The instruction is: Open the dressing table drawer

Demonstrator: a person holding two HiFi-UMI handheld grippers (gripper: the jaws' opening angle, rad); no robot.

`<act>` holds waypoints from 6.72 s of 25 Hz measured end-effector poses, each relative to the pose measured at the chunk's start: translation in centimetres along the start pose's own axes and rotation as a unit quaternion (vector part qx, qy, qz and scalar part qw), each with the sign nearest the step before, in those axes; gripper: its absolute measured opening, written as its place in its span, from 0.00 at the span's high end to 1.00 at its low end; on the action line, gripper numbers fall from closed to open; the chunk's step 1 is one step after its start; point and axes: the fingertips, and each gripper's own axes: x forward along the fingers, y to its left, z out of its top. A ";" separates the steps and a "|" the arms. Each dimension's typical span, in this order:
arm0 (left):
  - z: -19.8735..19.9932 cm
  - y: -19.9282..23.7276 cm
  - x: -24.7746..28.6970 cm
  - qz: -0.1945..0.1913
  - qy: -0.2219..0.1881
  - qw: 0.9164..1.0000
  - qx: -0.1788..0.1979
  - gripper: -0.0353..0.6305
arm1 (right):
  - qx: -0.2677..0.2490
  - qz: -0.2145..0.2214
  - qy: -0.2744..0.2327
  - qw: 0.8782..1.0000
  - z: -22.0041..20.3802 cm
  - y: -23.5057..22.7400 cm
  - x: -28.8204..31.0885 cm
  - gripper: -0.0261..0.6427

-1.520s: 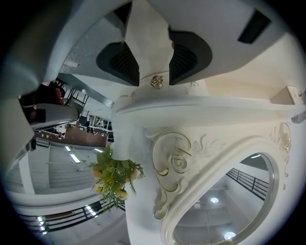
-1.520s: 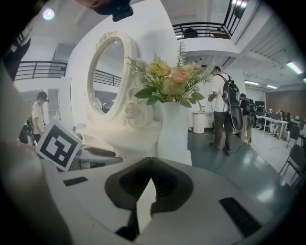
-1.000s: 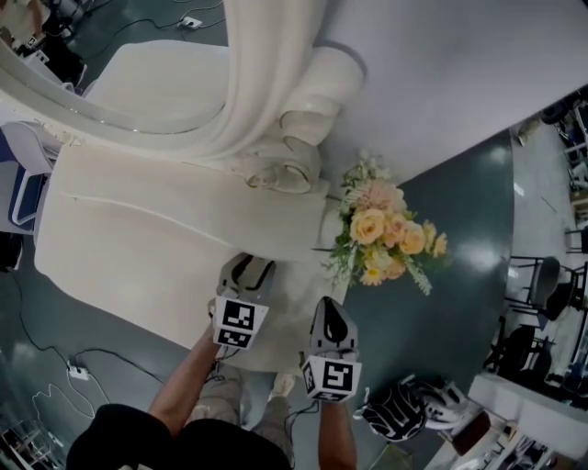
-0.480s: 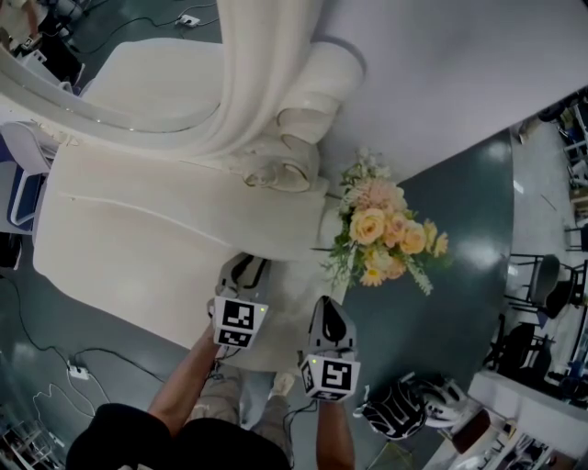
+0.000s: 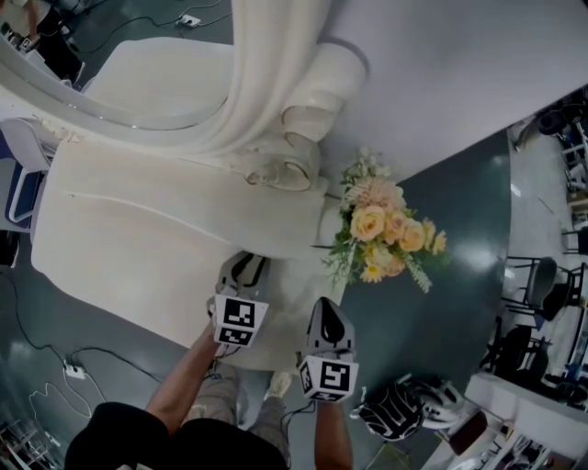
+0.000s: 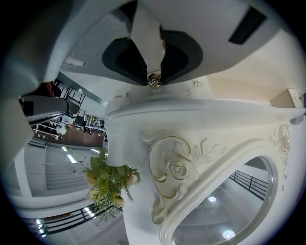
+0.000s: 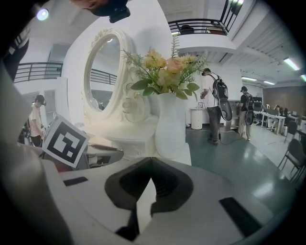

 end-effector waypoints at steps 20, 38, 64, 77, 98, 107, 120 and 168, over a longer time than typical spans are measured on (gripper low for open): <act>-1.3 -1.0 -2.2 0.011 0.007 1.000 -0.004 0.81 | -0.011 0.016 0.000 1.000 -0.7 0.3 -1.9 0.96; -2.8 -2.0 -4.6 0.014 0.010 1.000 -0.007 0.82 | -0.015 0.029 -0.005 0.999 -1.6 1.5 -3.2 0.96; -4.4 -2.8 -6.7 0.023 0.014 1.000 -0.006 0.81 | -0.016 0.036 -0.003 0.999 -2.2 1.9 -5.2 0.96; -4.3 -2.9 -6.7 0.018 0.012 1.000 -0.015 0.80 | -0.020 0.037 -0.005 0.999 -2.4 2.1 -5.5 0.96; -1.1 -4.1 -10.0 0.026 -0.014 1.000 -0.006 0.66 | -0.031 0.035 -0.026 0.999 -0.1 2.0 -8.8 0.96; 2.2 -4.8 -15.0 0.053 -0.044 0.998 0.006 0.66 | -0.050 0.052 -0.061 0.995 2.9 2.4 -11.8 0.96; 7.0 -8.3 -26.6 0.083 -0.108 0.991 0.018 0.72 | -0.081 0.083 -0.113 0.987 7.6 4.6 -19.1 0.96; 7.6 -16.7 -45.4 0.136 -0.183 0.973 0.035 0.94 | -0.104 0.141 -0.186 0.967 9.1 8.4 -34.6 0.96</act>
